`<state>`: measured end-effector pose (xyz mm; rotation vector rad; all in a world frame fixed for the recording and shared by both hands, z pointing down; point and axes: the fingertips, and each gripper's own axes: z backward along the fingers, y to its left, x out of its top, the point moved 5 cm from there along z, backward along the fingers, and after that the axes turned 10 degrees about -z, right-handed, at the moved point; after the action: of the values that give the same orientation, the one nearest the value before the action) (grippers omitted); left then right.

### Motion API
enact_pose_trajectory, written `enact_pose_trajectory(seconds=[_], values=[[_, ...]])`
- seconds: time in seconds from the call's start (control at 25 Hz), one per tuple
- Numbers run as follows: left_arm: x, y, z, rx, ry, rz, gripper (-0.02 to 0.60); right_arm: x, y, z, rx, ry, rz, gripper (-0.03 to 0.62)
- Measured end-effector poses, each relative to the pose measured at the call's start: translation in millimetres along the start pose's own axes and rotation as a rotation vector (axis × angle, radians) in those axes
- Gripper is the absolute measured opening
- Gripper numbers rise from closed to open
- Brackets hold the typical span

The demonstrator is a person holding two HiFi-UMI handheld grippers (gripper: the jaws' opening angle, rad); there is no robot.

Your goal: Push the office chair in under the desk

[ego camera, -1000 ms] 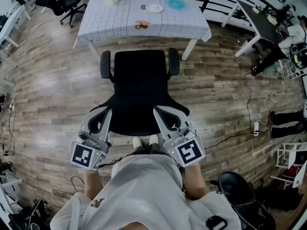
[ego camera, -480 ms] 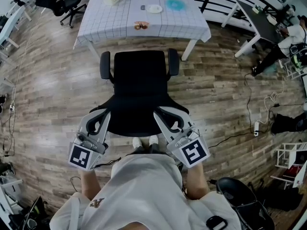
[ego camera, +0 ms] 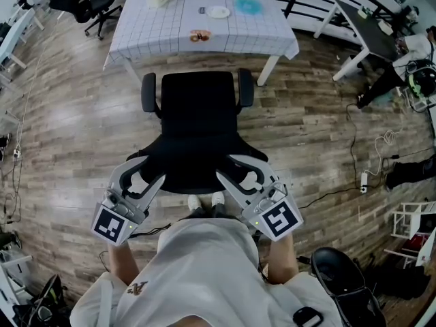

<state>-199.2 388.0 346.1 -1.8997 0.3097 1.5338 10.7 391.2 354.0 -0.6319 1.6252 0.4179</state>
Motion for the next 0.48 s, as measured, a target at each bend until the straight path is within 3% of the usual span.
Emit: enact_pose_trajectory(seconds=[0.2, 0.48], values=[[1, -10, 5, -0.1, 0.008, -0.016, 0.25, -3, 8, 6, 0.072, 0.028, 0.013, 0.189], [0, -23, 1, -0.218, 0.049, -0.076, 0.319, 1, 19, 5, 0.182, 0.017, 0.135, 0.235]])
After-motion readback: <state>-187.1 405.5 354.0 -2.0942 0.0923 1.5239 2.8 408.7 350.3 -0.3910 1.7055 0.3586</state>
